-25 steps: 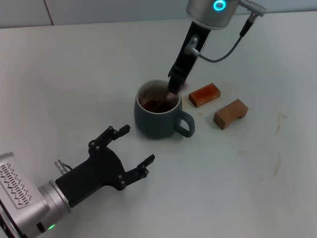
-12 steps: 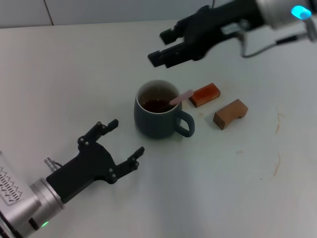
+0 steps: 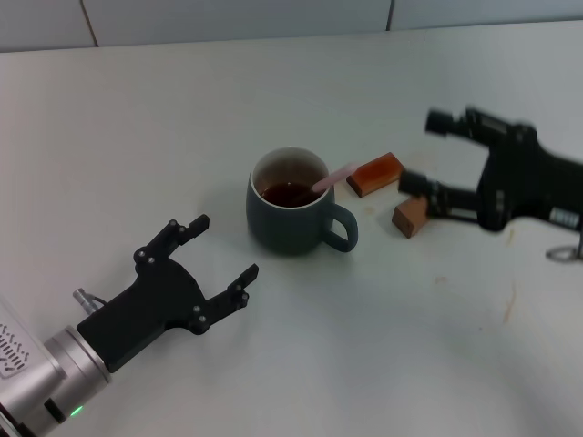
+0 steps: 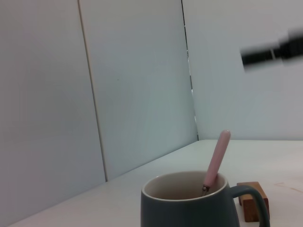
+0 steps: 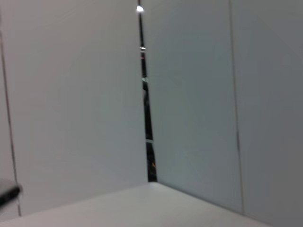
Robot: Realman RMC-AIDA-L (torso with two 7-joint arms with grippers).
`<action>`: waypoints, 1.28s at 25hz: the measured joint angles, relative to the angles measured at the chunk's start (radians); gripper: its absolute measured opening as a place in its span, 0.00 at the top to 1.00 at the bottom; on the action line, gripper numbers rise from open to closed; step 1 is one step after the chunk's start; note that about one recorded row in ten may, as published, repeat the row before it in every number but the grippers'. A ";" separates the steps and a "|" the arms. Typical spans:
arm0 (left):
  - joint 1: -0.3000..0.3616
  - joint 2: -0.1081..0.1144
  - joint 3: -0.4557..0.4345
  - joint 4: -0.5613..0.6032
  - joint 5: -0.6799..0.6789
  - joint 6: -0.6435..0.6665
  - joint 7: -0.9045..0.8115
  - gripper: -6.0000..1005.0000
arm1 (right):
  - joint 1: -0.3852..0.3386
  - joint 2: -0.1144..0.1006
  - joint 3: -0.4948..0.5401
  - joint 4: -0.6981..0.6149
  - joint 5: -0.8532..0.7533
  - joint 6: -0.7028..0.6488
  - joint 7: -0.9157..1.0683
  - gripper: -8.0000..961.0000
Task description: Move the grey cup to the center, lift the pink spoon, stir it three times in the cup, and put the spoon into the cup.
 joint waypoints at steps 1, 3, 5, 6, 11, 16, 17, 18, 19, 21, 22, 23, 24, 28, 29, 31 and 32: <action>0.000 0.000 0.000 0.000 0.000 0.000 0.000 0.14 | 0.002 0.000 0.003 0.055 0.000 0.003 -0.061 0.13; -0.001 -0.001 0.000 0.000 0.004 0.000 0.002 0.14 | 0.014 0.000 0.005 0.149 0.001 0.020 -0.164 0.13; -0.002 -0.001 0.002 -0.002 0.005 -0.001 0.003 0.14 | 0.023 0.000 0.005 0.195 0.000 0.034 -0.207 0.13; -0.002 -0.001 0.004 -0.004 0.005 -0.001 0.004 0.14 | 0.034 0.000 0.005 0.237 -0.002 0.048 -0.243 0.13; -0.001 -0.002 0.008 -0.008 0.005 0.000 0.006 0.14 | 0.098 -0.001 0.005 0.425 -0.006 0.096 -0.381 0.13; -0.006 -0.004 0.011 -0.010 0.005 0.000 0.006 0.14 | 0.161 0.000 -0.004 0.522 -0.006 0.155 -0.403 0.13; -0.013 -0.004 0.011 -0.010 0.005 -0.004 0.006 0.14 | 0.173 0.001 -0.005 0.537 -0.006 0.163 -0.407 0.13; -0.013 -0.004 0.011 -0.010 0.005 -0.004 0.006 0.14 | 0.173 0.001 -0.005 0.537 -0.006 0.163 -0.407 0.13; -0.013 -0.004 0.011 -0.010 0.005 -0.004 0.006 0.14 | 0.175 0.002 -0.005 0.539 -0.006 0.164 -0.409 0.13; -0.017 -0.005 0.011 -0.010 0.004 -0.007 0.006 0.14 | 0.177 0.002 -0.005 0.541 -0.004 0.165 -0.411 0.13; -0.017 -0.006 0.011 -0.010 0.004 -0.008 0.007 0.14 | 0.177 0.003 -0.005 0.542 -0.003 0.165 -0.412 0.13; -0.017 -0.006 0.011 -0.010 0.004 -0.009 0.007 0.14 | 0.177 0.003 -0.005 0.542 -0.003 0.165 -0.412 0.13; -0.017 -0.006 0.011 -0.010 0.004 -0.009 0.007 0.14 | 0.177 0.003 -0.004 0.543 -0.003 0.165 -0.412 0.13; -0.018 -0.006 0.011 -0.013 0.004 -0.010 0.007 0.14 | 0.177 0.004 0.000 0.546 -0.003 0.166 -0.413 0.13; -0.018 -0.006 0.011 -0.014 0.004 -0.010 0.007 0.14 | 0.178 0.004 0.002 0.547 -0.003 0.166 -0.414 0.13; -0.018 -0.006 0.011 -0.017 0.004 -0.011 0.007 0.14 | 0.178 0.004 0.002 0.548 -0.003 0.166 -0.415 0.13; -0.018 -0.006 0.010 -0.018 0.004 -0.011 0.007 0.14 | 0.179 0.005 0.004 0.548 -0.003 0.167 -0.416 0.13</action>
